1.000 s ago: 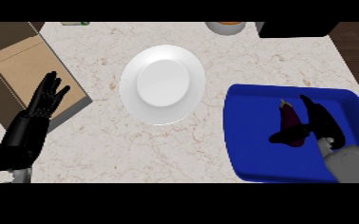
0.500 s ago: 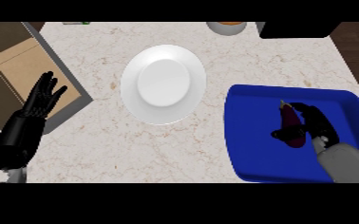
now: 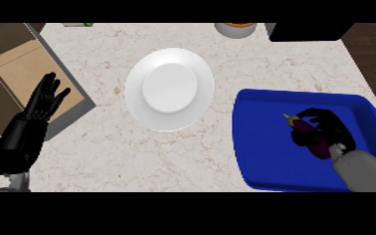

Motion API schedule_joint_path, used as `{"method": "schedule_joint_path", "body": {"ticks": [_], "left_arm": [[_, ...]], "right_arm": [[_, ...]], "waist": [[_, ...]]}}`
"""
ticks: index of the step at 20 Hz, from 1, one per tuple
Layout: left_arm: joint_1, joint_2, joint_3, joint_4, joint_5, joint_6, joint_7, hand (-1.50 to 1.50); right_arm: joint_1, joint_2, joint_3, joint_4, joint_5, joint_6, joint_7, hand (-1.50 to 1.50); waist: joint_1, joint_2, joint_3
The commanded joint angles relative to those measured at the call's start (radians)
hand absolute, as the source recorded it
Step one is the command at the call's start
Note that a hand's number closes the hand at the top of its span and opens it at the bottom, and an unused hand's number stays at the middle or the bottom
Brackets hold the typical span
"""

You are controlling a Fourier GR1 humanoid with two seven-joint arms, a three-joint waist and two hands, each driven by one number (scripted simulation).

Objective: Pick the eggplant from the tray and place it in the plate

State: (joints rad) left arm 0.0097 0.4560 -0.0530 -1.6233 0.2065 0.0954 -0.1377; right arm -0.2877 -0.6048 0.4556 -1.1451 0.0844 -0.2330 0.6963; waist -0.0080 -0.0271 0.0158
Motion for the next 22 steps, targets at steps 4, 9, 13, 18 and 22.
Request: {"method": "schedule_joint_path", "body": {"ticks": [4, 9, 13, 18, 22], "left_arm": [[0.076, -0.066, -0.043, 0.120, -0.005, -0.005, 0.016, 0.00], [0.068, -0.045, -0.002, 0.119, 0.009, -0.009, 0.043, 0.00], [0.091, -0.072, -0.022, 0.101, -0.009, 0.009, 0.053, 0.00], [0.086, -0.104, -0.039, 0.089, -0.046, 0.046, 0.061, 0.00], [0.090, -0.069, -0.009, 0.066, -0.023, 0.005, 0.067, 0.00]], "right_arm": [[0.058, 0.066, 0.137, -0.122, 0.206, -0.160, -0.019, 1.50], [0.123, 0.037, 0.249, -0.243, 0.468, -0.330, 0.034, 1.50], [0.123, 0.068, 0.292, -0.380, 0.592, -0.360, 0.149, 1.50], [0.172, 0.037, 0.332, -0.550, 0.766, -0.344, 0.248, 1.50], [0.114, 0.030, 0.288, -0.693, 0.897, -0.258, 0.357, 1.50]], "waist": [[-0.017, 0.025, -0.019], [-0.052, 0.019, -0.022], [-0.054, 0.017, -0.022], [-0.071, 0.017, -0.022], [-0.057, 0.016, -0.021]]}}
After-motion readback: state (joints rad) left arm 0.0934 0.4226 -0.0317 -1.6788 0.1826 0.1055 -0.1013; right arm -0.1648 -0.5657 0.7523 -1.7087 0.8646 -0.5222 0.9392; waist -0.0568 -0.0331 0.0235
